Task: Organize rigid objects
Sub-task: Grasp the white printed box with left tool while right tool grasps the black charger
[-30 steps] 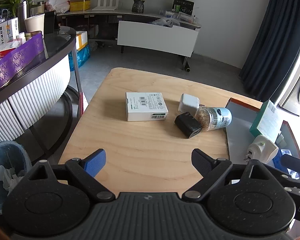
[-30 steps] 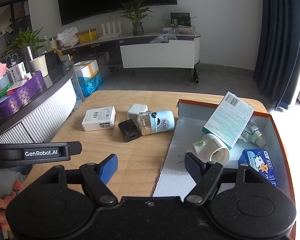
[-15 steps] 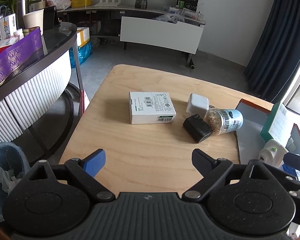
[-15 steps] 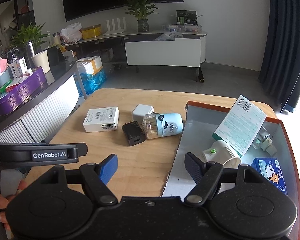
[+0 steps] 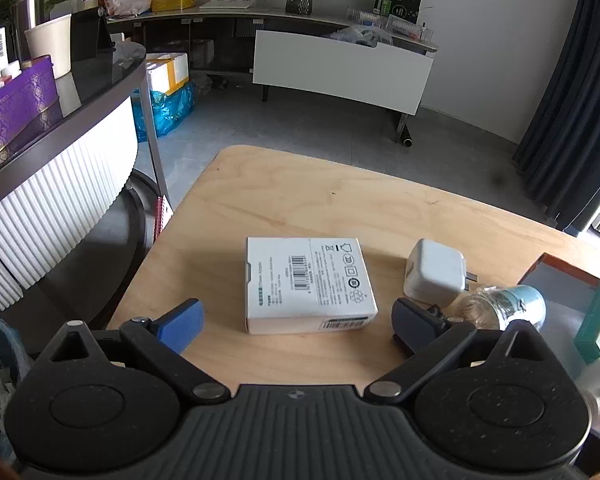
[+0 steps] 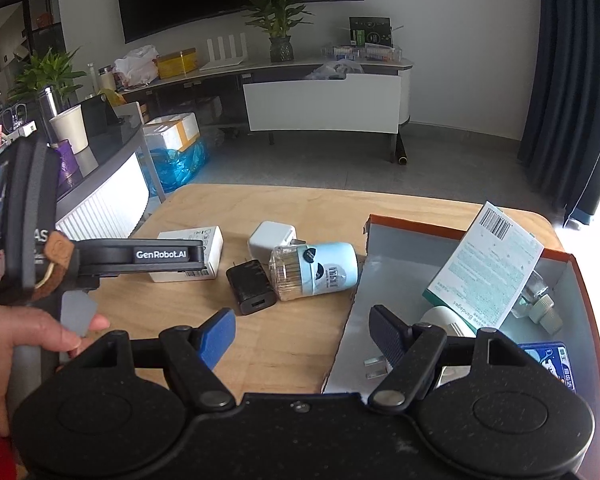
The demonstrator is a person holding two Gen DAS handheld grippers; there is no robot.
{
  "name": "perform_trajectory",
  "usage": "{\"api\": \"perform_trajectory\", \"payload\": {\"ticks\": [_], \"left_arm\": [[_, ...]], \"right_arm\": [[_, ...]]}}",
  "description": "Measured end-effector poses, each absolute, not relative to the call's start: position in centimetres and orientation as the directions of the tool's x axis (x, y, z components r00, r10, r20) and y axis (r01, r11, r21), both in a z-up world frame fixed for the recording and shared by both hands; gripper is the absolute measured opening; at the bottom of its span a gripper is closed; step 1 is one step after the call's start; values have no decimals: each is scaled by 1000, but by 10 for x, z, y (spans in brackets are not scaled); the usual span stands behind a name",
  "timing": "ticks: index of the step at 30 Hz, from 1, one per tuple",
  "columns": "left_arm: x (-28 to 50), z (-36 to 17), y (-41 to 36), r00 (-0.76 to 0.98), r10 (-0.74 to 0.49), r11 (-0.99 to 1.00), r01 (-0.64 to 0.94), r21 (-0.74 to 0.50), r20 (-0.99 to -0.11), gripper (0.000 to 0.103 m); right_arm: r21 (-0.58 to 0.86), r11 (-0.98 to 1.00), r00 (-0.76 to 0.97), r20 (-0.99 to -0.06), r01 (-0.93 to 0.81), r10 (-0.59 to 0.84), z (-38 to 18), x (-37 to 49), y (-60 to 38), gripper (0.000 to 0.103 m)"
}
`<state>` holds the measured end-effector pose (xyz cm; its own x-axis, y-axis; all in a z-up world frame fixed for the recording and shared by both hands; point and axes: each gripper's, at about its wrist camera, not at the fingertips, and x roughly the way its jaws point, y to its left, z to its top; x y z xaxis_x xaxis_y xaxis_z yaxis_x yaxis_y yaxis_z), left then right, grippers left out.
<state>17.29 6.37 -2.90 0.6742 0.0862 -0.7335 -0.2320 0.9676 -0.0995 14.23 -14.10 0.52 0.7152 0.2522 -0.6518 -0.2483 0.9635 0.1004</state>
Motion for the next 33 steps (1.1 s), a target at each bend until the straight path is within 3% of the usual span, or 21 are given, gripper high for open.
{"api": "perform_trajectory", "payload": {"ticks": [5, 9, 16, 26, 27, 30, 31, 33], "left_arm": [[193, -41, 66, 649, 105, 968, -239, -71, -753, 101], [196, -45, 65, 676, 113, 983, -182, -17, -728, 79], [179, -43, 84, 689, 96, 986, -165, -26, -718, 78], [144, -32, 96, 698, 98, 983, -177, -38, -710, 79], [143, -32, 95, 698, 97, 984, -176, -38, -710, 79], [138, -32, 94, 698, 86, 983, -176, -53, -711, 79], [137, -32, 94, 699, 85, 983, -176, -56, -710, 79], [135, -31, 93, 700, 88, 982, -179, -55, -709, 79]], "right_arm": [[97, 964, 712, -657, -248, 249, 3, 156, -142, 88], [140, 955, 689, -665, -263, 287, 0, 170, -140, 88], [211, 892, 565, -710, -400, 421, -21, 190, -107, 82], [127, 888, 530, -762, -442, 373, -49, 235, -74, 82], [117, 888, 531, -763, -445, 368, -50, 238, -72, 80], [53, 882, 548, -765, -469, 338, -55, 243, -65, 62], [41, 876, 553, -761, -480, 339, -55, 242, -63, 44], [37, 873, 552, -762, -486, 339, -54, 241, -58, 43]]}}
